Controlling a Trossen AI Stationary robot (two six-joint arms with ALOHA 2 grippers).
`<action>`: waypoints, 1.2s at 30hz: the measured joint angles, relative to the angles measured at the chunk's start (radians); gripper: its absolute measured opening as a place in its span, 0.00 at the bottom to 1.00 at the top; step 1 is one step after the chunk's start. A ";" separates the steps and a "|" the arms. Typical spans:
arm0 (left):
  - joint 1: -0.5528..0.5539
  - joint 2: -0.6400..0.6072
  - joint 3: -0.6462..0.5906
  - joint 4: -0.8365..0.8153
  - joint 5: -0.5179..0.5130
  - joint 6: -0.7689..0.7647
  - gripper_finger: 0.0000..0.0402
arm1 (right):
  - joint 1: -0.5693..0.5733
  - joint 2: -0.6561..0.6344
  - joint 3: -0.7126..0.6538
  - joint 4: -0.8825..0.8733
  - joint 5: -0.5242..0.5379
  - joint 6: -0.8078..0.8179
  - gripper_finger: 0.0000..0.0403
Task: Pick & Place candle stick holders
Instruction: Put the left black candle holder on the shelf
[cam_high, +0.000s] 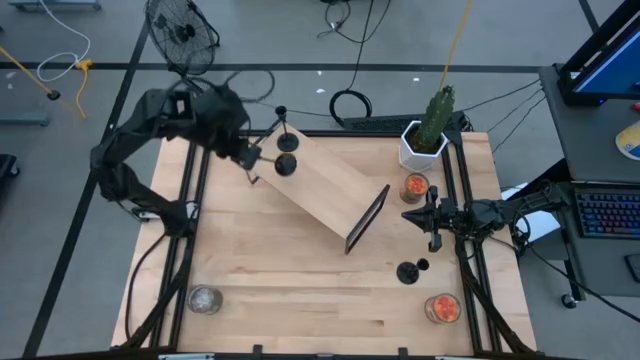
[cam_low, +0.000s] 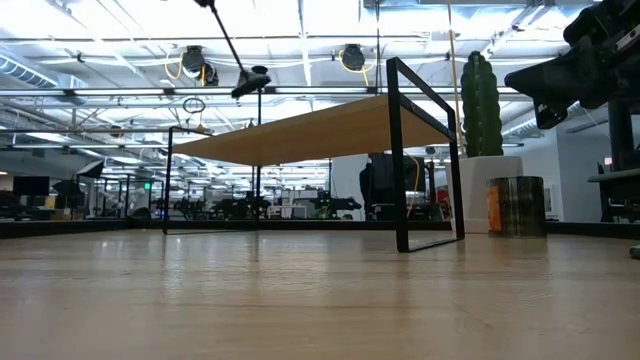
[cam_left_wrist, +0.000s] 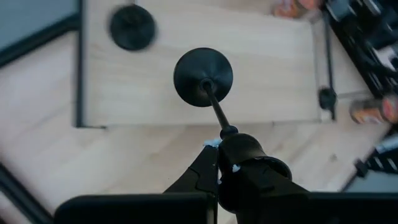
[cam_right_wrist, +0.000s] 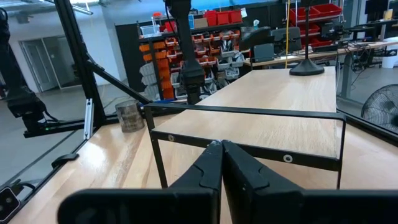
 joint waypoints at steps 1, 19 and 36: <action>0.027 0.002 0.000 0.000 -0.001 0.011 0.04 | 0.000 0.000 0.000 0.000 0.000 0.000 0.01; 0.250 0.132 -0.001 0.000 0.159 0.154 0.04 | 0.000 0.000 0.000 0.002 0.000 0.000 0.01; 0.268 0.109 -0.026 0.001 0.125 0.085 0.04 | 0.000 0.000 0.000 0.002 0.000 -0.003 0.01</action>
